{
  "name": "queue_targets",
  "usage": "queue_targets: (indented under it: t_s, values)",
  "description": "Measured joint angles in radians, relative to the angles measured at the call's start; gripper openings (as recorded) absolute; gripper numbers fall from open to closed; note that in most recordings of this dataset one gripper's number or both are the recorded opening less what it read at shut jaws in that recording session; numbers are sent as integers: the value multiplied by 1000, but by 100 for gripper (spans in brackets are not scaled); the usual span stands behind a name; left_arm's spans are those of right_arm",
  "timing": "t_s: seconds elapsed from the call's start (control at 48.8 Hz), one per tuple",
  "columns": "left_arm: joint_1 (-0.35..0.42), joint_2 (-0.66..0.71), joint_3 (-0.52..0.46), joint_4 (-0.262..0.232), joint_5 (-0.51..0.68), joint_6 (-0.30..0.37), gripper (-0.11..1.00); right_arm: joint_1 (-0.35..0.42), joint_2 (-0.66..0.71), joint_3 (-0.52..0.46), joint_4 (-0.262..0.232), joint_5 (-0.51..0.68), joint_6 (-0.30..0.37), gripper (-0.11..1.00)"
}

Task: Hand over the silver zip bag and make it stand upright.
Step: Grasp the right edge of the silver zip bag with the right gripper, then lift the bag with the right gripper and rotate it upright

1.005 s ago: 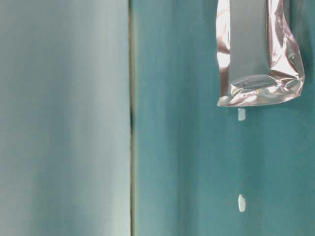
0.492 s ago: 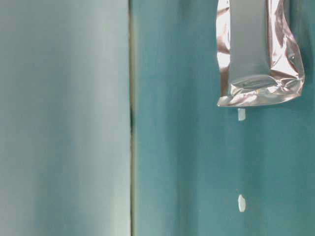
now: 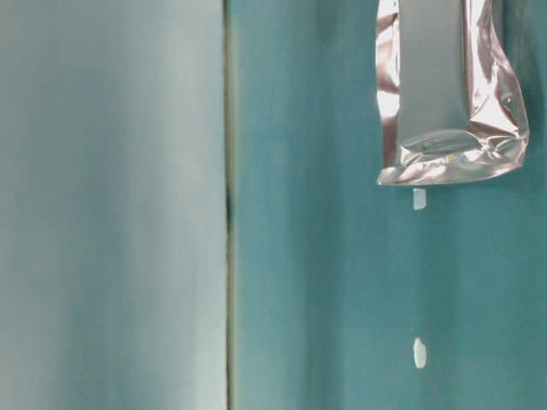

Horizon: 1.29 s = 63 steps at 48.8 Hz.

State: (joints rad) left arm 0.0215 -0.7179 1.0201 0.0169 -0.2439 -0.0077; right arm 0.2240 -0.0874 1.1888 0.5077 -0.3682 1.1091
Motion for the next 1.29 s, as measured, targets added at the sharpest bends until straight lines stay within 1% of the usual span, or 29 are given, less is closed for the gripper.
queue_targets:
  t_s: [0.185,0.328,0.369,0.431,0.533,0.595,0.656,0.697,0.923,1.046,1.107,1.169,1.231,1.292]
  values:
    - [0,-2,2,0,0,3,-1,3,48,-34,2,-14,0,87]
    - [2,-5,2,0,0,2,-1,8,60,-41,2,-14,0,80]
    - [2,-5,0,-2,0,3,-1,8,60,-43,0,-2,-2,74]
    - [2,-5,0,-2,0,2,-1,6,60,-41,2,14,0,62]
    - [2,-6,2,0,0,2,-1,3,64,-43,0,40,0,36]
    - [2,-6,2,0,0,6,-1,3,77,-52,0,48,0,18]
    - [2,-6,3,-2,0,2,-1,3,67,-52,0,49,0,6]
    - [2,-6,3,0,0,3,-1,2,63,-52,2,49,-2,1]
    - [2,-6,5,0,0,3,-1,3,15,-49,-2,71,-3,1]
    - [2,-8,6,0,-2,-2,-1,-2,-49,-49,-11,109,-37,1]
    - [2,-6,6,-2,0,-8,-1,-12,-89,-57,-18,138,-74,1]
    - [2,-8,8,-2,0,-6,-1,-29,-132,-72,-34,190,-124,1]
    - [2,-6,9,0,0,-9,-1,-60,-176,-101,-58,265,-195,1]
    - [2,-8,15,0,0,-6,-1,-100,-222,-147,-81,387,-284,1]
